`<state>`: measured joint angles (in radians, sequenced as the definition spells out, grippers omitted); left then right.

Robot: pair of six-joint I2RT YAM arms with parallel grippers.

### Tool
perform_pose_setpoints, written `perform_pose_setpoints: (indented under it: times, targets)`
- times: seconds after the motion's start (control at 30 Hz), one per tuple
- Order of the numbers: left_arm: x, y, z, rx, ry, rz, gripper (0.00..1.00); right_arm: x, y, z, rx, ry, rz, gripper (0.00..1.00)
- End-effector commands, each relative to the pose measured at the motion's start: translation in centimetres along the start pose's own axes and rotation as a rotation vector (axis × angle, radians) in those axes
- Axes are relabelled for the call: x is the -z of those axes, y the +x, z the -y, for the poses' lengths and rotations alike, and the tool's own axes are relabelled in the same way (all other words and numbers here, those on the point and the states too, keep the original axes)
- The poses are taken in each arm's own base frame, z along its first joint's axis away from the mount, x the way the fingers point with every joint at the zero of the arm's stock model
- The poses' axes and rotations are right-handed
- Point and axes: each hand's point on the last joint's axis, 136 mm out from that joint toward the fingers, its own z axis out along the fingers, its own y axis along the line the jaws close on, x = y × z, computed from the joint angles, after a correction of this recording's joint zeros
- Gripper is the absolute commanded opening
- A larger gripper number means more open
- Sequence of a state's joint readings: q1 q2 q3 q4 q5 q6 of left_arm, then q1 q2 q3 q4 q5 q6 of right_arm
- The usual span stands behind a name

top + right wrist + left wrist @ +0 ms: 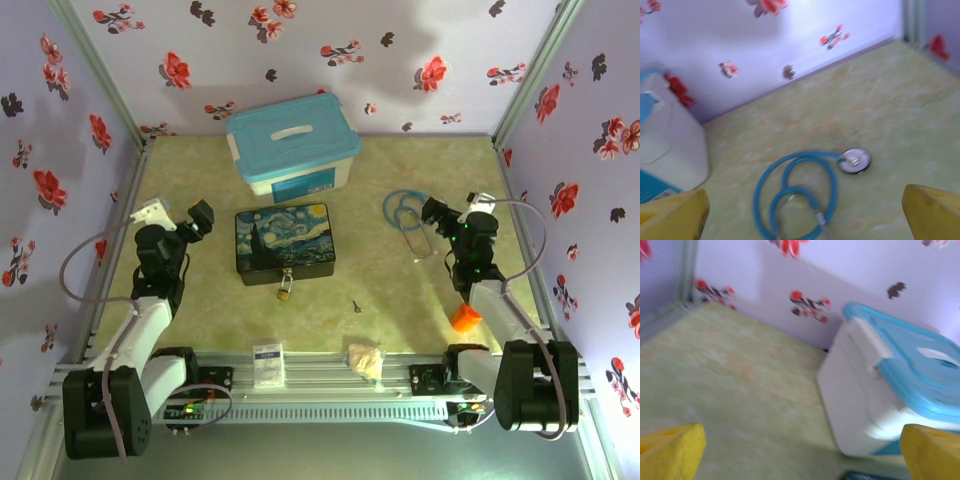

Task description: Unlock the padlock with the key

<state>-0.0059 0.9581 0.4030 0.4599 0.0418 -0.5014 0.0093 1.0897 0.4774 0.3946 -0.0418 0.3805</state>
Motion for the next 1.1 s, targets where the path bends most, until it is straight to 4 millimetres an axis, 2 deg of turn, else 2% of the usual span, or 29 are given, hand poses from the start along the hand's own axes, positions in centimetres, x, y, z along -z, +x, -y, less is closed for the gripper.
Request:
perform_pose_setpoints:
  times: [0.0,0.07,0.2,0.4,0.57,0.73,0.87,1.07]
  targets:
    - [1.2,4.1,1.7,0.155,0.099,-0.198,1.0,0.0,2.1,-3.5,-0.094,-0.148,-0.159,0.99]
    - [2.0,5.5,2.7,0.12,0.103,-0.287,1.0,0.1,3.7,-5.4,-0.068,-0.192,-0.231,0.99]
    - [4.2,7.7,4.7,-0.007,0.119,-0.44,1.0,1.1,8.1,-8.6,0.098,-0.205,-0.394,0.99]
    - [7.7,10.4,8.2,-0.127,0.19,-0.544,1.0,4.3,15.3,-11.3,0.322,-0.242,-0.604,0.92]
    - [9.6,13.5,11.5,-0.152,0.288,-0.65,0.98,7.5,19.9,-11.5,0.44,-0.23,-0.735,0.85]
    - [10.9,16.1,12.7,-0.214,0.323,-0.714,0.94,9.9,22.8,-11.6,0.44,-0.248,-0.784,0.81]
    - [12.0,17.8,13.8,-0.188,0.378,-0.731,0.93,11.4,24.5,-11.6,0.452,-0.255,-0.814,0.78]
    - [12.2,20.1,14.3,-0.167,0.391,-0.746,0.9,12.7,26.0,-10.8,0.428,-0.263,-0.841,0.69]
